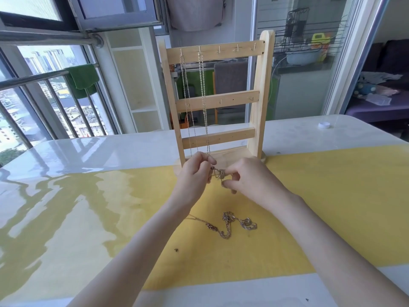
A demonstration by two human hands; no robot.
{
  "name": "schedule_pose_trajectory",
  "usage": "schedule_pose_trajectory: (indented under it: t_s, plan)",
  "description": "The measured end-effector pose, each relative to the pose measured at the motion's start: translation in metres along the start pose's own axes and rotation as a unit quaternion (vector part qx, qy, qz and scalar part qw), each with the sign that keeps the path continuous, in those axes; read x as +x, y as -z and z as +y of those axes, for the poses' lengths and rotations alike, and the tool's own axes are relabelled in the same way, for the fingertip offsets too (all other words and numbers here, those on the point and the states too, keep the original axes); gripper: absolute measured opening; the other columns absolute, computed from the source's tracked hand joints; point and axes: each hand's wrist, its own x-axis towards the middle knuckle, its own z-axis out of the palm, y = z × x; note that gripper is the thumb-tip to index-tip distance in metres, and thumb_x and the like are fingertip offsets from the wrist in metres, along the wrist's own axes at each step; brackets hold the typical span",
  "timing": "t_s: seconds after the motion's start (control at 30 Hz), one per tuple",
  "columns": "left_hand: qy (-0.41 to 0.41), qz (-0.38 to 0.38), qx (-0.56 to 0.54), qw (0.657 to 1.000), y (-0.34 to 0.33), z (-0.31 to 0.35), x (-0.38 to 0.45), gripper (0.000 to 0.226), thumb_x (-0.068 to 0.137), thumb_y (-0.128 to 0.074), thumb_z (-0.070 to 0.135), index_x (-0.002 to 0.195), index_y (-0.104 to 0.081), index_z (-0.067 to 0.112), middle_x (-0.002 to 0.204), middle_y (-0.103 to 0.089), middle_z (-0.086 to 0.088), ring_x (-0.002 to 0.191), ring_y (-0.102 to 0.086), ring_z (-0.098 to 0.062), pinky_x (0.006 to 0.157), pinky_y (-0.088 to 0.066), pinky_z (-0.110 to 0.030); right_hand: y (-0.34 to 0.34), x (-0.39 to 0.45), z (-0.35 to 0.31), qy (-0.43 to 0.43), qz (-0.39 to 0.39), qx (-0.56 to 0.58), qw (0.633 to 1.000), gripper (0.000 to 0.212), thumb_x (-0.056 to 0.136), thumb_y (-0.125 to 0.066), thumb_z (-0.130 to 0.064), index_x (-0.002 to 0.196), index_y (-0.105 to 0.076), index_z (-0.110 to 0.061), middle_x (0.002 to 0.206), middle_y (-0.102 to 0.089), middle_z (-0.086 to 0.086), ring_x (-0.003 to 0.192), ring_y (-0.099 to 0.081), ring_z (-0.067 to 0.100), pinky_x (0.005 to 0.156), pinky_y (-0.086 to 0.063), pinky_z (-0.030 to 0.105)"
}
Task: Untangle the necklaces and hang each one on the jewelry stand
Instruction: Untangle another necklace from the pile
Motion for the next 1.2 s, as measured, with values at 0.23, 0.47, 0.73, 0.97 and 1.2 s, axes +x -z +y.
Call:
schedule_pose_trajectory:
  t_s: [0.23, 0.47, 0.73, 0.97, 1.2]
  plan:
    - [0.056, -0.027, -0.152, 0.986, 0.007, 0.014, -0.002, 0.031, 0.094, -0.026, -0.004, 0.082, -0.052, 0.008, 0.053, -0.033, 0.007, 0.050, -0.033, -0.010, 0.049, -0.037, -0.015, -0.004, 0.000, 0.003, -0.026, 0.018, 0.151, 0.988, 0.046, 0.079, -0.075, -0.030, 0.123, -0.063, -0.025, 0.045, -0.055, -0.008, 0.047, -0.053, 0.000, 0.055, -0.039, 0.016]
    - [0.064, -0.028, -0.126, 0.990, 0.011, 0.017, -0.002, 0.027, 0.096, -0.030, 0.003, 0.087, -0.055, 0.009, 0.055, -0.029, 0.006, 0.050, -0.030, -0.011, 0.051, -0.035, -0.018, -0.007, -0.002, 0.003, -0.044, 0.009, 0.059, 0.997, 0.048, 0.084, -0.069, -0.036, 0.129, -0.055, -0.030, 0.062, -0.034, -0.015, 0.054, -0.034, 0.001, 0.050, -0.028, 0.022]
    - [0.023, -0.017, 0.159, 0.987, 0.025, -0.005, 0.004, 0.012, 0.093, -0.050, 0.008, 0.086, -0.058, 0.014, 0.065, -0.060, 0.006, 0.054, -0.047, -0.006, 0.053, -0.038, -0.019, 0.002, -0.002, 0.013, -0.105, 0.147, -0.109, 0.977, 0.032, 0.096, -0.047, -0.018, 0.124, -0.063, -0.025, 0.093, -0.070, 0.003, 0.086, -0.061, 0.026, 0.059, -0.034, 0.026]
    - [0.029, 0.006, 0.148, 0.989, 0.026, -0.008, 0.006, 0.015, 0.090, -0.057, 0.007, 0.080, -0.063, 0.017, 0.070, -0.066, 0.005, 0.057, -0.051, -0.006, 0.058, -0.041, -0.023, -0.004, 0.002, 0.027, -0.075, 0.213, -0.180, 0.957, 0.038, 0.090, -0.049, 0.000, 0.119, -0.063, -0.018, 0.101, -0.067, 0.001, 0.099, -0.041, 0.024, 0.078, -0.031, 0.034]
    - [-0.050, -0.059, 0.167, 0.983, 0.023, 0.007, 0.007, 0.013, 0.091, -0.058, 0.008, 0.097, -0.069, 0.014, 0.075, -0.063, 0.009, 0.054, -0.050, 0.007, 0.052, -0.036, -0.007, 0.010, 0.003, 0.012, -0.039, 0.179, 0.195, 0.964, 0.017, 0.088, -0.060, -0.007, 0.089, -0.075, -0.015, 0.080, -0.066, -0.012, 0.074, -0.055, -0.007, 0.067, -0.038, 0.007]
